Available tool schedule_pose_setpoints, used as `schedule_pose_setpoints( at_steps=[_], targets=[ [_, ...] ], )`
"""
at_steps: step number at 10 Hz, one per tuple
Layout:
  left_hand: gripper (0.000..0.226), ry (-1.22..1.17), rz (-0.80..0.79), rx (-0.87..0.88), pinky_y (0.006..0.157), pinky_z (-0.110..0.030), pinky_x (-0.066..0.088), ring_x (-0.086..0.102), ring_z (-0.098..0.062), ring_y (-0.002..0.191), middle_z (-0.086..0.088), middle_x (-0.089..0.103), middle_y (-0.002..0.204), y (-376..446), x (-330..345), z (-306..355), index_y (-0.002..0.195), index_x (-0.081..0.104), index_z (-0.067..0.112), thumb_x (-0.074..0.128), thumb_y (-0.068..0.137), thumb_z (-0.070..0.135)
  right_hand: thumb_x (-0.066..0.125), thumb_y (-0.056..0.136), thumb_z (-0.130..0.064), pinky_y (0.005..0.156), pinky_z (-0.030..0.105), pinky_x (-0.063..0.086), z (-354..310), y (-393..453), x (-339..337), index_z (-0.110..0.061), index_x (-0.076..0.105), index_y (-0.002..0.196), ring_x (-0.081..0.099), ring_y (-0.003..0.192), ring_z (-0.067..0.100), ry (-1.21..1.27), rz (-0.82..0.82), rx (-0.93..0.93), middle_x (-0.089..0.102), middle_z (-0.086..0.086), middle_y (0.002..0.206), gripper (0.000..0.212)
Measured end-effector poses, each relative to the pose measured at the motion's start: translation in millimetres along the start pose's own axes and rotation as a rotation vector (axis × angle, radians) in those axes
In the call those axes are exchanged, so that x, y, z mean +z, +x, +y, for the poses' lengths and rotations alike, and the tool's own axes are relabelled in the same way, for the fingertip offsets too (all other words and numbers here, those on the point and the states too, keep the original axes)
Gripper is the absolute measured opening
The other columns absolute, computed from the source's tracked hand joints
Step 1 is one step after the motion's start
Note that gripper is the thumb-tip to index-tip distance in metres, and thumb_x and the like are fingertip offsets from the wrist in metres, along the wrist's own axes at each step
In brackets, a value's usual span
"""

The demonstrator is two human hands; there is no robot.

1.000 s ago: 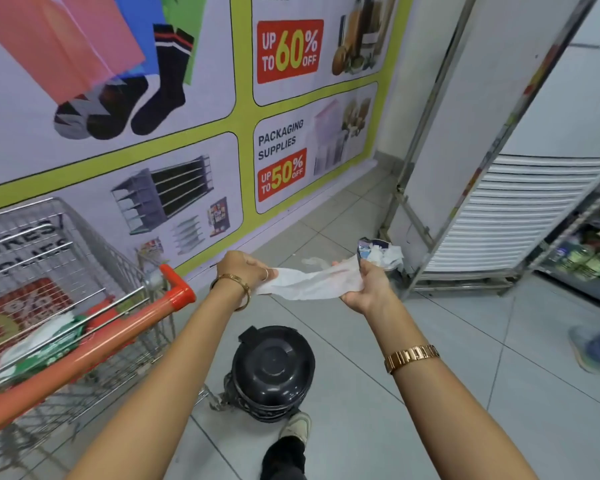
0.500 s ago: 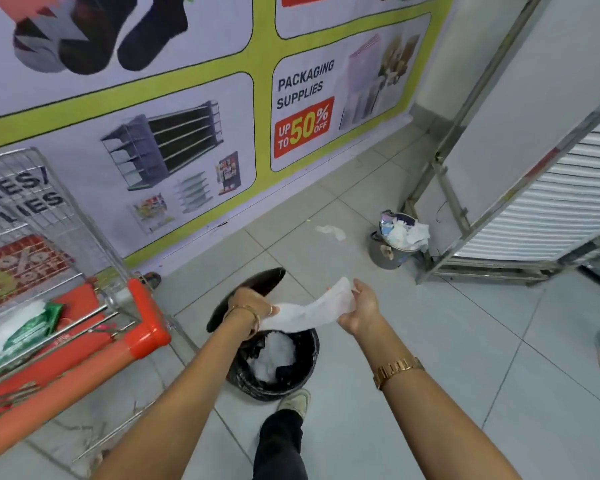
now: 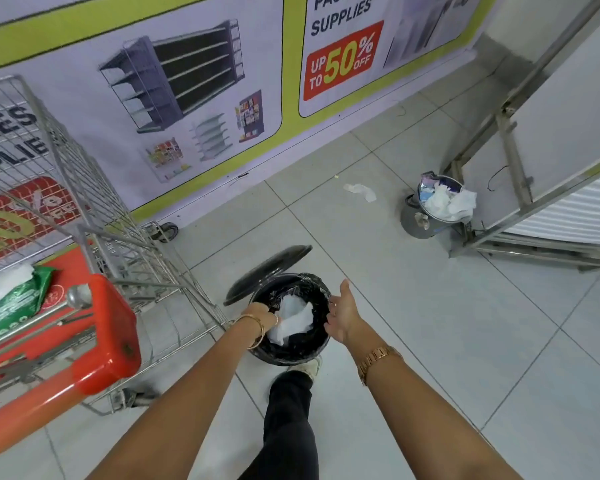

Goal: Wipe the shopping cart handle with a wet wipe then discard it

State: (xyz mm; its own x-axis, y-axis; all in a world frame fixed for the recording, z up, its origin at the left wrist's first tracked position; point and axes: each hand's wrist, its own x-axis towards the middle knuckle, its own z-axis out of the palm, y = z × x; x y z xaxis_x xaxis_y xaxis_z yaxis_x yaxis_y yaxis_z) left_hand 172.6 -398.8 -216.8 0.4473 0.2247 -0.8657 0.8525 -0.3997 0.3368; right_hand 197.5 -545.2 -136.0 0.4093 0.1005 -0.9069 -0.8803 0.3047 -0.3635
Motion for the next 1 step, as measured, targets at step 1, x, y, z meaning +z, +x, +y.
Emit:
schedule_pose_setpoints(
  at_steps=[1],
  targets=[
    [0.056,-0.14,0.102,0.08,0.113,-0.032,0.032,0.043,-0.029,0.133,-0.015,0.045,0.144,-9.4,0.3,7.5,0.138,0.041,0.002,0.06,0.086,0.01,0.009,0.097,-0.051,0.114,0.038,0.018,-4.5,-5.3,-7.7,-0.002,0.018,0.145,0.021,0.141,0.028,-0.029,0.003,-0.039,0.021,0.014,0.154,0.069]
  ],
)
